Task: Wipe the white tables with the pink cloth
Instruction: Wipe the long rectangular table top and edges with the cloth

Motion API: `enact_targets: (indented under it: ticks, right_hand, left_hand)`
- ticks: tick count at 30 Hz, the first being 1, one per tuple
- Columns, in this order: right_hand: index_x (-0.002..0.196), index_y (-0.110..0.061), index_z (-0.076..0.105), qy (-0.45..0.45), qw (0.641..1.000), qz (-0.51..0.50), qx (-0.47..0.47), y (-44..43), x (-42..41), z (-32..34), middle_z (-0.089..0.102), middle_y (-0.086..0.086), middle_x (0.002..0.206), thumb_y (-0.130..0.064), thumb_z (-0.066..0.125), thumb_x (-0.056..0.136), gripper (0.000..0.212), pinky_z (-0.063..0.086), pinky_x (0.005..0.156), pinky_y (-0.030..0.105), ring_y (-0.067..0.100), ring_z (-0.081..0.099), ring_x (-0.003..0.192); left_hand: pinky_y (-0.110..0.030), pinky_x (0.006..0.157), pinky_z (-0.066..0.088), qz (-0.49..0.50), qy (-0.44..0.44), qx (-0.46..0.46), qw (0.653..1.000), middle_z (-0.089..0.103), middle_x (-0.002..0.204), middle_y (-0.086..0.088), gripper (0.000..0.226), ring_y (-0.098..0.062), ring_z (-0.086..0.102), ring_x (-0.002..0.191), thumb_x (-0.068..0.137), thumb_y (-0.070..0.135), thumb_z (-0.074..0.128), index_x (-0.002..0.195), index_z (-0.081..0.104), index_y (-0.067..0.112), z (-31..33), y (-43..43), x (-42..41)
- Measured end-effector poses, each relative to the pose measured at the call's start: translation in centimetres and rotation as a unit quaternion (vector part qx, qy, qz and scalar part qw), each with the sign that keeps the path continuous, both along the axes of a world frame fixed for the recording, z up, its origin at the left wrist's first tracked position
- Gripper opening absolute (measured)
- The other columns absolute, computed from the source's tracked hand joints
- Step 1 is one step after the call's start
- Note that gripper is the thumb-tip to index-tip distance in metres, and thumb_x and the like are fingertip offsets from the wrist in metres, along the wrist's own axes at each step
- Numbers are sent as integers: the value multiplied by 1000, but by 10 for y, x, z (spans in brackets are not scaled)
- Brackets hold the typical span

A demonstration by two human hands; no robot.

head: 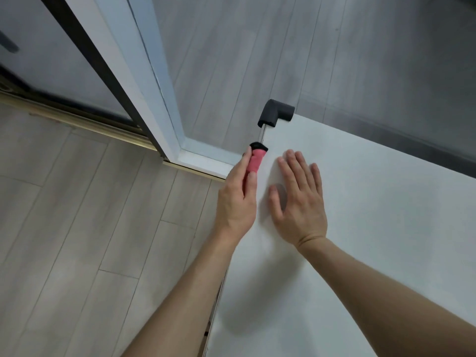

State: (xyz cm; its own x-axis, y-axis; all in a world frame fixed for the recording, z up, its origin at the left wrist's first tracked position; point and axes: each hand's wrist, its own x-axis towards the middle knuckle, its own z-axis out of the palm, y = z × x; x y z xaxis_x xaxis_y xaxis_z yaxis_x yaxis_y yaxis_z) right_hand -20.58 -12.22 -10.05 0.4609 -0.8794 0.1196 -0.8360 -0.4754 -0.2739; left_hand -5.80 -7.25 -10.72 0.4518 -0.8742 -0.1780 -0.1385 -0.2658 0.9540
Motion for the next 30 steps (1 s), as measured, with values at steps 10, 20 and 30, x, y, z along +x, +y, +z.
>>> enact_targets:
  ticks: [10,20,30]
  right_hand:
    - [166,-10,38,-11,1000,1,-5,-1,0,0,27,5,177,-34,46,106,65,16,134,57,20,16,167]
    - [167,-12,36,-10,1000,-1,-6,-3,-1,-2,26,3,178,-33,47,106,65,14,134,56,18,14,167]
    - [166,-11,37,-11,1000,-6,3,-2,1,3,27,4,178,-33,47,106,65,12,135,54,18,14,167]
  left_hand:
    - [-6,104,45,30,-34,-14,999,70,146,12,41,-2,64,130,114,27,57,155,62,28,3,-26,-2]
    - [-25,101,56,1,-56,9,998,77,134,11,40,-9,73,116,113,30,57,153,64,33,4,-33,10]
    - [-32,84,51,-35,-74,84,993,78,107,0,33,-28,71,105,116,32,49,142,68,28,5,-59,24]
